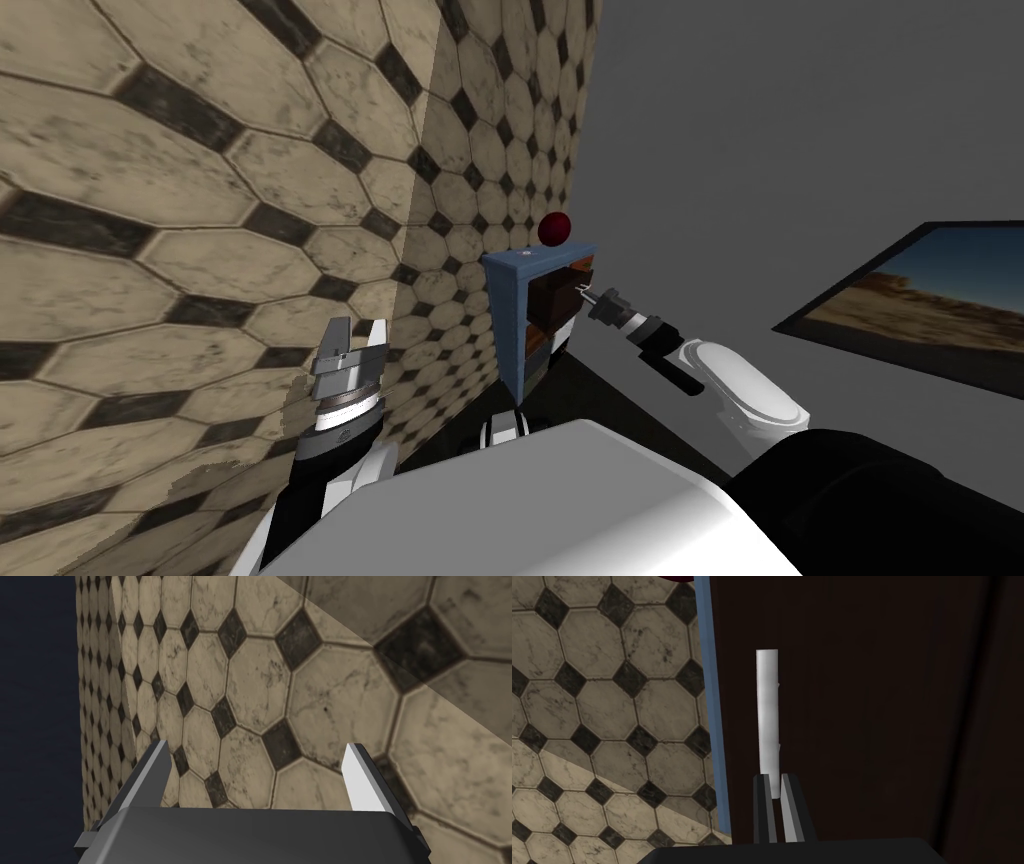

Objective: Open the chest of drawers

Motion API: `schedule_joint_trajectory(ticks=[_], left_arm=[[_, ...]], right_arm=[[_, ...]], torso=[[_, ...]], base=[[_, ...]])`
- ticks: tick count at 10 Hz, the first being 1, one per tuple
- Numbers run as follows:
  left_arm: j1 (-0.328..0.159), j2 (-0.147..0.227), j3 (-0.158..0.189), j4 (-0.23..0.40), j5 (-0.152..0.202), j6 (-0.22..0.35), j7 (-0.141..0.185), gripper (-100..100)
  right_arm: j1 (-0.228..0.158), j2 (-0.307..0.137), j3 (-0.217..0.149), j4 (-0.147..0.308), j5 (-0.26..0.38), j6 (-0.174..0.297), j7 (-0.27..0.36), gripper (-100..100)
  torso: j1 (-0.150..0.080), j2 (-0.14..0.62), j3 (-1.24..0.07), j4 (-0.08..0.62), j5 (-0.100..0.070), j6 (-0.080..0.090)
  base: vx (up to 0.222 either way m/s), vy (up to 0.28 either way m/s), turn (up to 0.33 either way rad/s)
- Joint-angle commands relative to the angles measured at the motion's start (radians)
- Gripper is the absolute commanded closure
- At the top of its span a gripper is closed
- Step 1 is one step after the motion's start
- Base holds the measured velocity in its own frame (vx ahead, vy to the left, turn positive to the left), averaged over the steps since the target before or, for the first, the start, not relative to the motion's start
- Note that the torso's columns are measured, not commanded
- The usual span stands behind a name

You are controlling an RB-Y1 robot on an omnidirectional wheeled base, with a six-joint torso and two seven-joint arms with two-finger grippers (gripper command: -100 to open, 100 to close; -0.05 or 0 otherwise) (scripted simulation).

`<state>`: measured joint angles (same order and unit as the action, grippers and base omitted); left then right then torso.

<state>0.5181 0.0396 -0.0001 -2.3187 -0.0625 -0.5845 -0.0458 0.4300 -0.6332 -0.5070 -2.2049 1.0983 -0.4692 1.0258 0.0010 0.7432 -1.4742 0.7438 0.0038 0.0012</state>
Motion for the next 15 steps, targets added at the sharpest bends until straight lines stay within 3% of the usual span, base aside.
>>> schedule_joint_trajectory(ticks=[1, 2, 3, 4, 15], left_arm=[[0.0, 0.0, 0.0, 0.0, 0.0, 0.0, 0.0, 0], [0.0, 0.0, 0.0, 0.0, 0.0, 0.0, 0.0, 0], [0.0, 0.0, 0.0, 0.0, 0.0, 0.0, 0.0, 0], [0.0, 0.0, 0.0, 0.0, 0.0, 0.0, 0.0, 0], [0.0, 0.0, 0.0, 0.0, 0.0, 0.0, 0.0, 0]], right_arm=[[-0.006, 0.002, -0.014, -0.015, -0.01, -0.001, -0.001, 100], [0.011, -0.026, -0.016, -0.001, -0.057, -0.011, 0.022, -100], [0.024, -0.055, -0.029, 0.004, -0.084, -0.012, 0.042, -100], [0.024, -0.055, -0.029, 0.004, -0.108, -0.012, 0.042, -100], [0.098, -0.227, -0.107, 0.036, -0.399, -0.02, 0.162, -100]], torso=[[-0.001, 0.003, 0.002, 0.001, 0.0, 0.001], [-0.003, 0.005, 0.003, 0.003, 0.0, 0.002], [0.001, -0.003, -0.001, -0.002, -0.001, 0.0], [0.006, -0.013, -0.007, -0.007, -0.001, -0.001], [-0.001, -0.006, -0.002, -0.006, -0.004, -0.001]], base=[[-0.189, -0.122, -0.058], [-0.066, -0.05, -0.078], [0.067, 0.052, -0.106], [0.08, 0.076, -0.049], [0.03, 0.034, -0.054]])
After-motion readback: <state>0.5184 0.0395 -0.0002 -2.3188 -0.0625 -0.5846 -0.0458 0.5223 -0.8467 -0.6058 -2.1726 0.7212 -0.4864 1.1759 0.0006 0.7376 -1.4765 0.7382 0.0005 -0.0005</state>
